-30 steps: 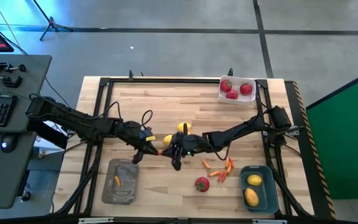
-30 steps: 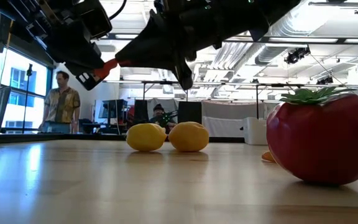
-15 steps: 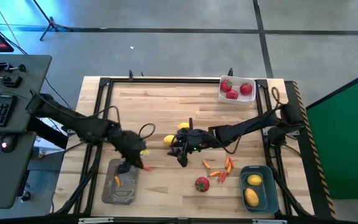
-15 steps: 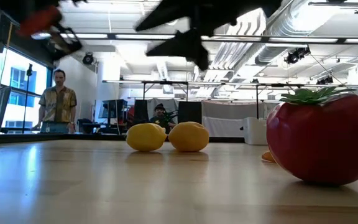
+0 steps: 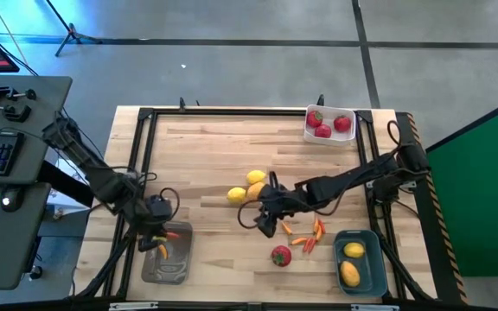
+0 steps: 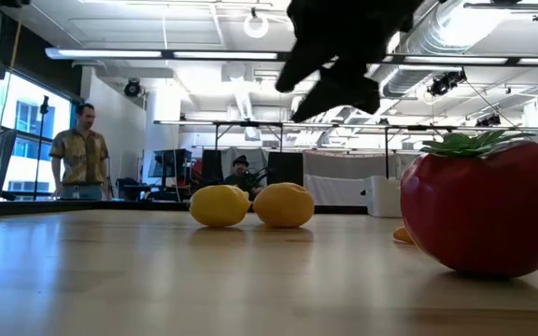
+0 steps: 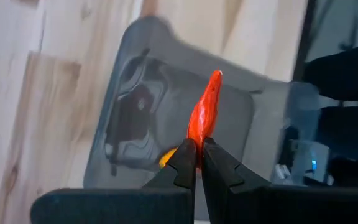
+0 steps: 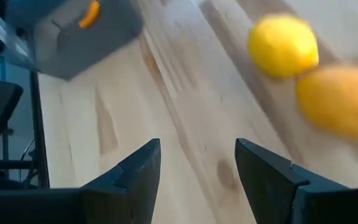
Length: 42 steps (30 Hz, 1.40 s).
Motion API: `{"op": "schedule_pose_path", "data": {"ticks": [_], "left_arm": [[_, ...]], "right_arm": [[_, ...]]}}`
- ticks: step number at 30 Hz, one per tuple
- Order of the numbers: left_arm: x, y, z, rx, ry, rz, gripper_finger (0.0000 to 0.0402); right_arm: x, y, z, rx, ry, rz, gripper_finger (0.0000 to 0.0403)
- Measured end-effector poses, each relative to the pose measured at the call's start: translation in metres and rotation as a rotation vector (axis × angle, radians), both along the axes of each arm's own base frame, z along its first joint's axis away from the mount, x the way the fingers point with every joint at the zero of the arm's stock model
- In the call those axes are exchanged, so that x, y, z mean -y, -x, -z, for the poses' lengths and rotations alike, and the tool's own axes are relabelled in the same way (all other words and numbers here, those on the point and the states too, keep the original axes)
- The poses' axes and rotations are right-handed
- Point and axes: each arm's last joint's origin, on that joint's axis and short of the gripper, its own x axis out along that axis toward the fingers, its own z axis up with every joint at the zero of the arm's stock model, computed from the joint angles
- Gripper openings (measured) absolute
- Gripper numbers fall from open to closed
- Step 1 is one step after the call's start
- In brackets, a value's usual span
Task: Sort produce into baskets
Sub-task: Put the orange chili pepper into the black bin, then put the yellow chili pepper into the black bin
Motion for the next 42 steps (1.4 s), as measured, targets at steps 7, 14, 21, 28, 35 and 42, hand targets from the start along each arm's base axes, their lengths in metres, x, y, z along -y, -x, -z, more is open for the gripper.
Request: {"op": "schedule_pose_path", "data": {"ticks": [7,14,21,28,35,42], "left_arm": [[0.012,0.000,0.008,-0.026,-0.022,-0.015,0.0000],[0.028,-0.015,0.019,0.007,-0.024,0.018,0.0000],[0.038,-0.025,0.034,-0.021,-0.064,0.085,0.0000],[0.038,-0.032,0.049,0.052,0.044,0.139,0.0002],[0.036,-0.031,0.063,0.070,0.079,0.157,0.0059],[0.024,-0.034,0.066,0.020,0.024,0.129,0.0138]], "right_arm": [[-0.014,0.017,0.009,-0.164,-0.054,0.105,0.0197],[-0.021,0.035,0.017,-0.313,-0.047,0.223,0.0197],[-0.022,0.040,0.019,-0.366,-0.064,0.264,0.0197],[-0.023,0.046,0.029,-0.475,-0.053,0.281,0.0197],[-0.032,0.051,0.034,-0.522,-0.048,0.291,0.0197],[-0.034,0.057,0.035,-0.556,-0.023,0.306,0.0205]]}}
